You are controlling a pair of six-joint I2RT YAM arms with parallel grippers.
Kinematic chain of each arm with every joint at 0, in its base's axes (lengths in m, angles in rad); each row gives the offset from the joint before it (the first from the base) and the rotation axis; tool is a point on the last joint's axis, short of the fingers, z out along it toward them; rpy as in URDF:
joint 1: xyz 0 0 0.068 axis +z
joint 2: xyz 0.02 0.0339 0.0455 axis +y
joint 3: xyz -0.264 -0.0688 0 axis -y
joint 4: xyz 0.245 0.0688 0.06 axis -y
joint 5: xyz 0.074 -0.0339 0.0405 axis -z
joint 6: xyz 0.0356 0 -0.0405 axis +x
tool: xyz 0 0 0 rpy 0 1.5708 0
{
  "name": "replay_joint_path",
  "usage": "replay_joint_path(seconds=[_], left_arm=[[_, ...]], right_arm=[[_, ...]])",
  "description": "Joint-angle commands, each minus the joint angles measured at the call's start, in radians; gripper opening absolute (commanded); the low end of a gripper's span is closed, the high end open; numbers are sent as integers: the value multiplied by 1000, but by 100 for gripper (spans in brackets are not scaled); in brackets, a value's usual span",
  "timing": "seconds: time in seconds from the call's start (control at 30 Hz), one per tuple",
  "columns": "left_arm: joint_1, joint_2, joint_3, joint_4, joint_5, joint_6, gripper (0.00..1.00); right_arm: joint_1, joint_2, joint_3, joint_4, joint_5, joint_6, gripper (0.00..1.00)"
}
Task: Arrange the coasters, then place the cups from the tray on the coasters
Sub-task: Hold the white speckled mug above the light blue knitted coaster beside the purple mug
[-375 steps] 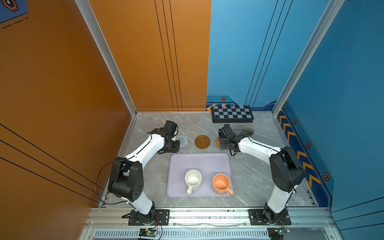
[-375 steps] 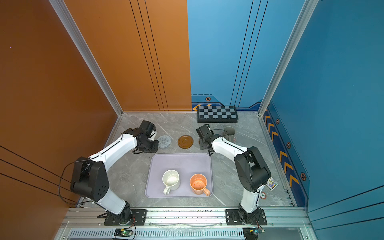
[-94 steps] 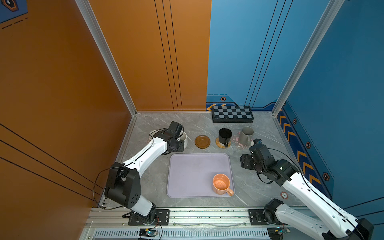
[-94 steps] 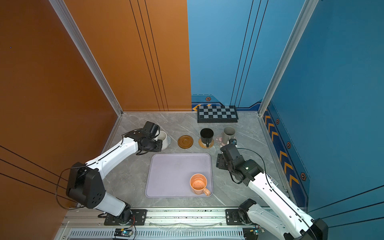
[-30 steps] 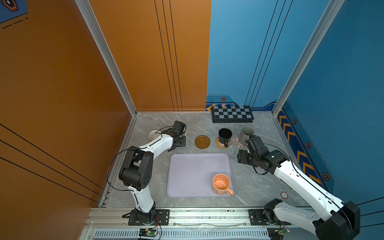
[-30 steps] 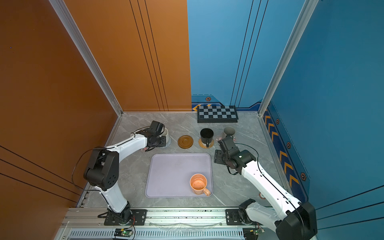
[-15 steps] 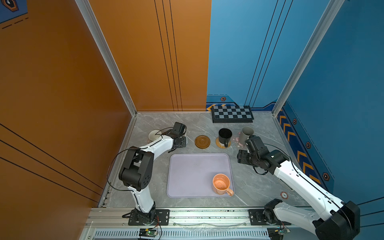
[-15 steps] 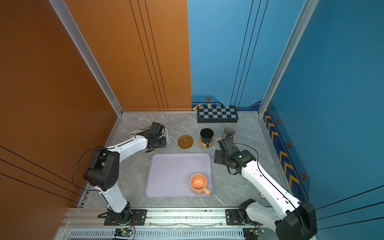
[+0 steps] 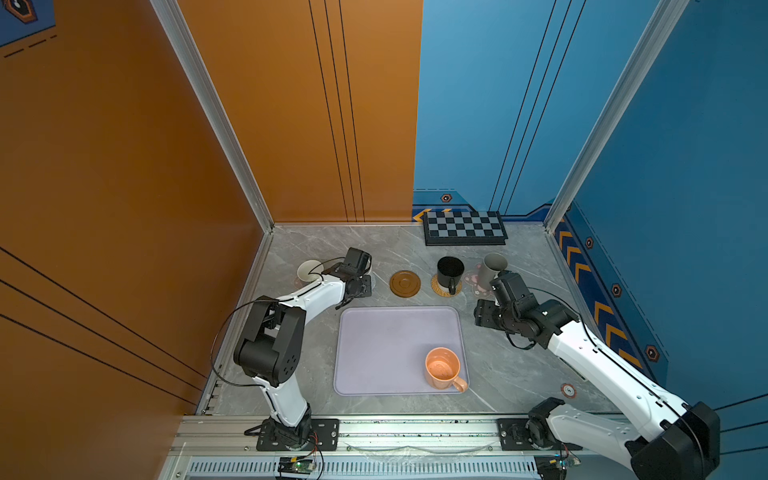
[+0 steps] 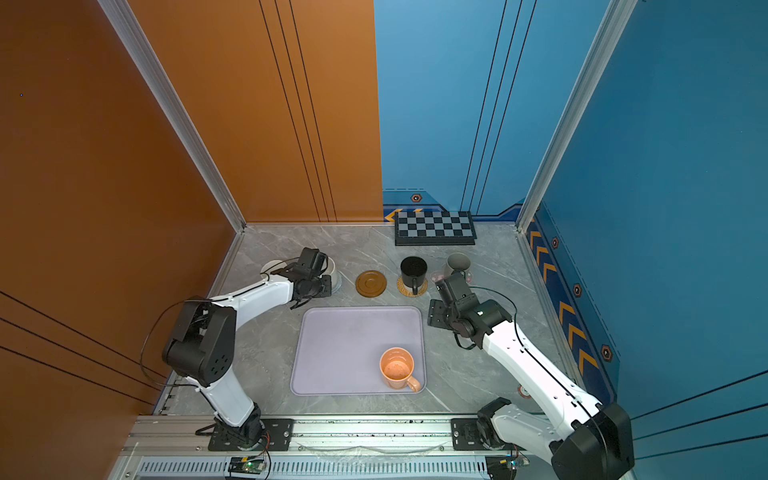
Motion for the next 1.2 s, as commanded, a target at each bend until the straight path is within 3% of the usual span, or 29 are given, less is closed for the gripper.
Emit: replay_joint_path(seconds=[0.0, 0.43, 0.57, 0.67, 0.9, 1.03, 1.17], left_arm=[[-10, -34, -24, -39, -4, -13, 0], [-8, 0, -10, -56, 22, -26, 1], [-8, 4, 5, -76, 30, -25, 6], [-7, 4, 16, -90, 33, -25, 15], [-4, 2, 32, -98, 46, -24, 22], [0, 11, 44, -106, 49, -27, 34], [2, 11, 48, -107, 50, -31, 37]], right_arm=[[5, -12, 2, 15, -13, 16, 74], [11, -47, -12, 16, -10, 26, 75], [9, -46, -6, 16, -10, 25, 75], [10, -39, -1, 16, -12, 24, 75], [11, -34, 5, 16, -15, 24, 75], [11, -36, 6, 15, -15, 21, 75], [11, -41, 7, 15, -16, 19, 75]])
